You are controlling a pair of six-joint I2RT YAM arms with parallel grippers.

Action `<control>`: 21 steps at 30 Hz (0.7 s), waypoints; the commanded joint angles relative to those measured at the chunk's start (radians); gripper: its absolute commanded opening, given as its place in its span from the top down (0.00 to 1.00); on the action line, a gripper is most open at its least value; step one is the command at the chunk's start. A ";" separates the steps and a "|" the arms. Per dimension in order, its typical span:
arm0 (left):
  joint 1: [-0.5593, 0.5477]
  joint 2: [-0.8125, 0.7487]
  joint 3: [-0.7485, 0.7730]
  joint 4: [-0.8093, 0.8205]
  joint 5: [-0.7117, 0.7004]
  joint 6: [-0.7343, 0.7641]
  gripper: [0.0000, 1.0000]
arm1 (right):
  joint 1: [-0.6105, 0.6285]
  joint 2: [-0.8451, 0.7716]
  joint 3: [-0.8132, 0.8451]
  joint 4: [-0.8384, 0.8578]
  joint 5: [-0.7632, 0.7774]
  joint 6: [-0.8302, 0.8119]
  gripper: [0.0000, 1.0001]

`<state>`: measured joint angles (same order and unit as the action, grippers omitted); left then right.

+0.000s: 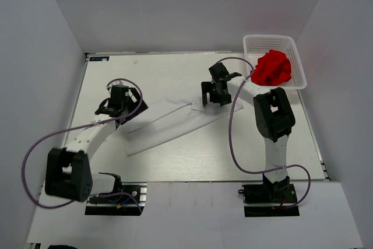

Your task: Fold and stack the t-shirts

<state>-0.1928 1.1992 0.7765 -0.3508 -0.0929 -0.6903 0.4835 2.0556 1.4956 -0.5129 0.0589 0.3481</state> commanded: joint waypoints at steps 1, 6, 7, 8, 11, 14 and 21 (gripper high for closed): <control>0.001 0.172 0.043 -0.050 0.030 0.034 0.00 | -0.019 0.057 -0.006 -0.053 0.041 -0.128 0.10; -0.028 0.316 0.064 -0.031 0.010 0.066 0.00 | -0.034 0.046 0.006 -0.024 0.038 -0.195 0.10; -0.039 0.336 0.064 -0.031 0.010 0.066 0.00 | -0.039 0.051 0.011 -0.021 0.038 -0.202 0.10; -0.039 0.370 0.064 -0.031 0.010 0.066 0.00 | -0.037 0.063 0.015 -0.022 0.039 -0.199 0.10; -0.059 0.393 0.037 -0.082 0.028 0.043 0.00 | -0.051 0.087 0.052 -0.024 0.021 -0.201 0.10; -0.085 0.375 -0.053 -0.091 0.070 0.008 0.00 | -0.057 0.127 0.121 0.008 -0.048 -0.227 0.10; -0.197 0.333 -0.140 -0.218 0.258 -0.127 0.00 | -0.040 0.346 0.398 0.103 -0.424 -0.294 0.10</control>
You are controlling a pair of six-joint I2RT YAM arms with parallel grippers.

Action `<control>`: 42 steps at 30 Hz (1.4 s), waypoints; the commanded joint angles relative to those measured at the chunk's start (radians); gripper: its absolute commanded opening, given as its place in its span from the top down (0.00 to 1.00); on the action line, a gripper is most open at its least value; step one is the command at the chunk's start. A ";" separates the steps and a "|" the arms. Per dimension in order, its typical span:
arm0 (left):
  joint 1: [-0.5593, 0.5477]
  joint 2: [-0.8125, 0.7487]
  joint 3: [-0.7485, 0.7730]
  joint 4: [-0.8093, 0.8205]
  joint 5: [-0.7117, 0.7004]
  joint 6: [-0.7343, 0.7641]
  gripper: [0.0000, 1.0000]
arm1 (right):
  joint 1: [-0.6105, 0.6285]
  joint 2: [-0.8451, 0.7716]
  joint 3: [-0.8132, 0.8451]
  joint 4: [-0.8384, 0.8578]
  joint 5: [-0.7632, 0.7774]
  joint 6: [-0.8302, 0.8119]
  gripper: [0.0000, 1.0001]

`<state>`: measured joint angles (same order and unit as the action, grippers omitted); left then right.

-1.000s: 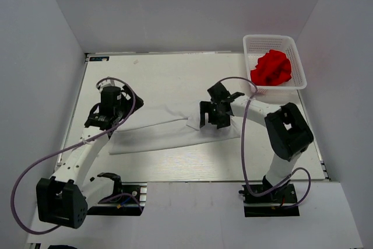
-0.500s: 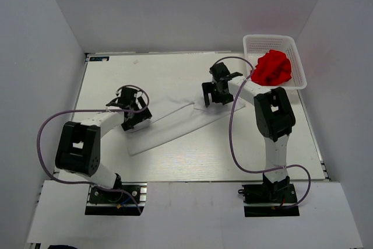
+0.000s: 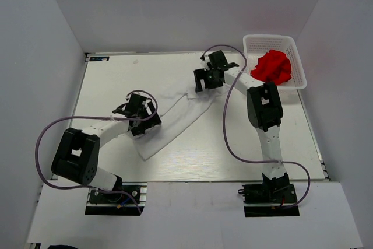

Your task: Fold and stack the t-shirts

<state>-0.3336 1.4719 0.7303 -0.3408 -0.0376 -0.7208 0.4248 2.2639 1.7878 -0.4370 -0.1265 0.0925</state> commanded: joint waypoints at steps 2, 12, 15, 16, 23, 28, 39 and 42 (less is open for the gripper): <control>-0.106 0.035 -0.106 -0.277 0.203 -0.112 0.00 | 0.031 0.181 0.160 0.053 -0.347 -0.033 0.10; -0.220 -0.220 -0.167 -0.360 0.232 -0.169 0.00 | 0.118 0.312 0.397 -0.058 -0.196 -0.194 0.10; -0.249 -0.303 -0.126 -0.369 0.216 -0.148 0.00 | 0.126 0.261 0.394 -0.066 -0.122 -0.214 0.10; -0.258 -0.321 -0.112 -0.369 0.205 -0.117 0.00 | 0.127 0.232 0.392 -0.060 -0.119 -0.227 0.10; -0.259 -0.364 0.068 -0.394 -0.130 -0.043 0.00 | 0.201 0.105 0.371 0.001 -0.050 -0.165 0.10; -0.237 -0.420 0.081 -0.414 -0.376 -0.173 0.00 | 0.255 -0.016 0.171 0.131 0.122 0.038 0.10; -0.237 -0.383 0.063 -0.392 -0.438 -0.184 0.00 | 0.293 -0.118 -0.165 0.135 0.117 0.364 0.10; -0.237 -0.374 0.063 -0.383 -0.418 -0.184 0.00 | 0.285 -0.090 -0.162 0.126 0.160 0.380 0.10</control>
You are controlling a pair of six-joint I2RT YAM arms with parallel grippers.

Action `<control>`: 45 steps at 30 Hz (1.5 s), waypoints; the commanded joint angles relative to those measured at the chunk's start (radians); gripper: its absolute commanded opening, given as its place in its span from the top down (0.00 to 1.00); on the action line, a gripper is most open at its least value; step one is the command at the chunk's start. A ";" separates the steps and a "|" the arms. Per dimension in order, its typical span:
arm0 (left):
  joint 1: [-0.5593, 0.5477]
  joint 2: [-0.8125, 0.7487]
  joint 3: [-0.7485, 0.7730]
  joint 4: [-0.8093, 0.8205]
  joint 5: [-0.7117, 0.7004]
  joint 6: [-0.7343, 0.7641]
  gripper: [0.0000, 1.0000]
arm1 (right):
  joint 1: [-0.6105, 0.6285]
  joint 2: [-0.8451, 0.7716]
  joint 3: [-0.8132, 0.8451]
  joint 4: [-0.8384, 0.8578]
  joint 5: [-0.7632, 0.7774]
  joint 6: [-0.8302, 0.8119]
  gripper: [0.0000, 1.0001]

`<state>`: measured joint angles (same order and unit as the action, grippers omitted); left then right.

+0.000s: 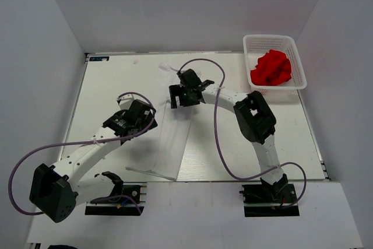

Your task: Fold and stack the t-shirts

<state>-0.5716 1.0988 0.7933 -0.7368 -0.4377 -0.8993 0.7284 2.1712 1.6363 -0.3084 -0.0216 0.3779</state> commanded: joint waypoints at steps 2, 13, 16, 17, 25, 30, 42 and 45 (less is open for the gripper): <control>0.001 0.010 0.000 0.023 0.007 0.017 0.00 | -0.030 0.050 0.041 -0.058 0.078 0.099 0.10; 0.001 0.067 0.009 0.069 0.145 0.077 0.00 | -0.204 0.257 0.368 -0.113 -0.027 -0.049 0.10; 0.001 0.120 0.040 0.057 0.171 0.099 0.00 | -0.208 0.259 0.433 -0.089 -0.144 -0.189 0.10; 0.001 0.121 0.049 0.048 0.171 0.099 0.00 | -0.207 0.227 0.439 -0.083 -0.144 -0.204 0.10; -0.017 0.185 -0.031 0.128 0.296 0.109 0.00 | -0.196 -0.104 0.085 0.098 -0.189 -0.202 0.10; -0.017 0.194 -0.107 0.189 0.393 0.154 0.06 | -0.195 -0.329 -0.264 0.163 -0.132 -0.082 0.10; -0.017 0.099 -0.304 0.319 0.563 0.171 0.29 | -0.136 -0.611 -0.818 0.101 -0.319 0.075 0.10; -0.017 0.121 -0.313 0.329 0.574 0.171 0.45 | -0.119 -0.649 -0.883 0.074 -0.357 0.108 0.10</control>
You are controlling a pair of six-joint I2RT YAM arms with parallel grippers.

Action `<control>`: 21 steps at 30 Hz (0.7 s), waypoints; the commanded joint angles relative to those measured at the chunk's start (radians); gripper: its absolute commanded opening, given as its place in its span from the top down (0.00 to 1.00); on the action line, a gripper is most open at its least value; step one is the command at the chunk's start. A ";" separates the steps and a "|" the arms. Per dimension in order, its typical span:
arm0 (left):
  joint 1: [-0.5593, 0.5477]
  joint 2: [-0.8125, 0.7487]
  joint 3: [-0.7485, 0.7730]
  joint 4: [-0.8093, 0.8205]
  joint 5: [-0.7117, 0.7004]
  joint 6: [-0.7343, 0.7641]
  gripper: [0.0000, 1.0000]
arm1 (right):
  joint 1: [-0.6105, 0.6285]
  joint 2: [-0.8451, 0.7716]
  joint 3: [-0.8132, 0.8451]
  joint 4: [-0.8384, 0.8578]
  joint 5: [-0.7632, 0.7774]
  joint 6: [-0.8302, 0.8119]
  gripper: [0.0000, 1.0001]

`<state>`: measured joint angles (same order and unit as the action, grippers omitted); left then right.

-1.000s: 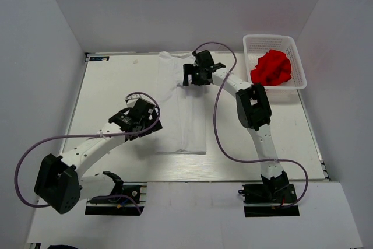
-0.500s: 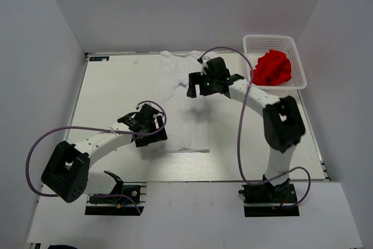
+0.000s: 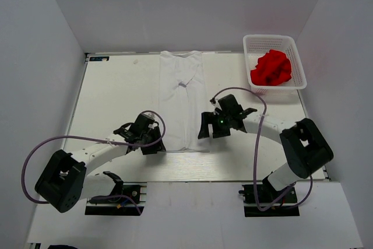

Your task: Fold and stack the t-shirts

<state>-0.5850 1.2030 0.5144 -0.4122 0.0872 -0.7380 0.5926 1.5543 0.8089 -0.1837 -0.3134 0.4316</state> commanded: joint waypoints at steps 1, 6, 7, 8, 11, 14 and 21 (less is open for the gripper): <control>-0.013 0.017 -0.043 0.004 0.049 0.009 0.49 | 0.024 -0.042 -0.071 -0.063 -0.076 0.053 0.10; -0.013 0.029 -0.071 0.036 0.060 0.000 0.63 | 0.047 -0.057 -0.102 -0.140 -0.053 0.075 0.10; -0.013 0.029 -0.071 0.036 0.060 0.000 0.65 | 0.049 -0.060 -0.109 -0.137 -0.047 0.079 0.11; -0.013 0.039 -0.071 0.036 0.048 0.000 0.68 | 0.050 -0.059 -0.114 -0.132 -0.049 0.085 0.11; -0.013 0.058 -0.051 0.036 0.048 0.000 0.80 | 0.053 -0.042 -0.113 -0.115 -0.061 0.088 0.25; -0.013 0.069 -0.051 0.036 0.037 0.000 0.88 | 0.059 -0.025 -0.125 -0.076 -0.056 0.091 0.49; -0.013 0.069 -0.011 0.018 0.028 0.009 1.00 | 0.056 0.001 -0.122 -0.020 -0.043 0.082 1.00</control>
<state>-0.5930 1.2503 0.4919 -0.3347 0.1612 -0.7517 0.6456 1.5414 0.6899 -0.2207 -0.3733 0.5312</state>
